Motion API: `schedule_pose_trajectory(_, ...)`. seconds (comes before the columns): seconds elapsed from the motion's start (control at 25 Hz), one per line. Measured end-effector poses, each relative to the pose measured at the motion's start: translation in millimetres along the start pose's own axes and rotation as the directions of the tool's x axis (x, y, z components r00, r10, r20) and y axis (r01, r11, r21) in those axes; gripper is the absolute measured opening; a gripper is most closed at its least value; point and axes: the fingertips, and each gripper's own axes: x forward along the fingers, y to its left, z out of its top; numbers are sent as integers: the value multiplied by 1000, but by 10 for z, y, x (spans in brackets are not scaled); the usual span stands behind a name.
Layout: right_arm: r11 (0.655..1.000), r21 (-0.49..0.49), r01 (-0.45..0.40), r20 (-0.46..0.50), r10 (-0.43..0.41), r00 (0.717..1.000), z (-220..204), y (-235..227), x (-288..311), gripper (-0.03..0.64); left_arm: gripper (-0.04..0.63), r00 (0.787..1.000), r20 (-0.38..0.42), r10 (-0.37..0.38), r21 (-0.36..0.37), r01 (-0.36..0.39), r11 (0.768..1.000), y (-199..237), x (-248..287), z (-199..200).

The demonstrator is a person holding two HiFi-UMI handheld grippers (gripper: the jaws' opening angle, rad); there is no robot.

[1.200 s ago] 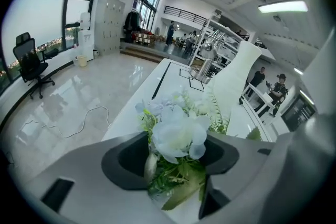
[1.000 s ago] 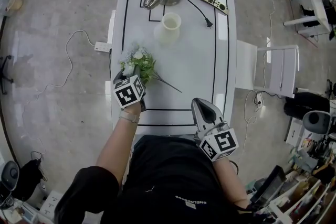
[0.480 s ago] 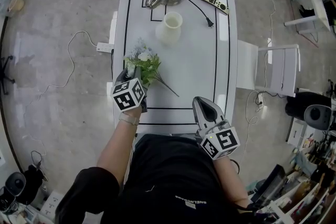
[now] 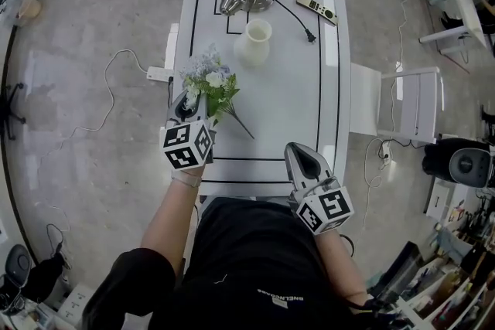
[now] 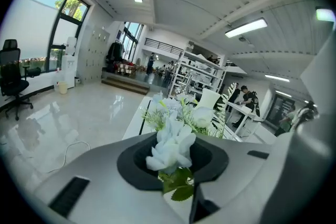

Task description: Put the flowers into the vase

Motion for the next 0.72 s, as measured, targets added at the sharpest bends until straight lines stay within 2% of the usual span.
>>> schedule_pose_trajectory(0.16, 1000, -10, -7, 11, 7, 1000, 20, 47, 3, 2, 97, 997, 79, -17, 83, 11, 997, -62, -76, 347)
schedule_pose_trajectory(0.32, 1000, -19, -19, 22, 20, 1000, 53, 108, -11, 2, 97, 985, 171, -26, 166, -3, 986, -125, -172, 761)
schedule_pose_trajectory(0.72, 999, -37, -20, 54, 22, 998, 121, 178, -104, 0, 95, 934, 347, -79, 248, -10, 969, -374, -319, 1733)
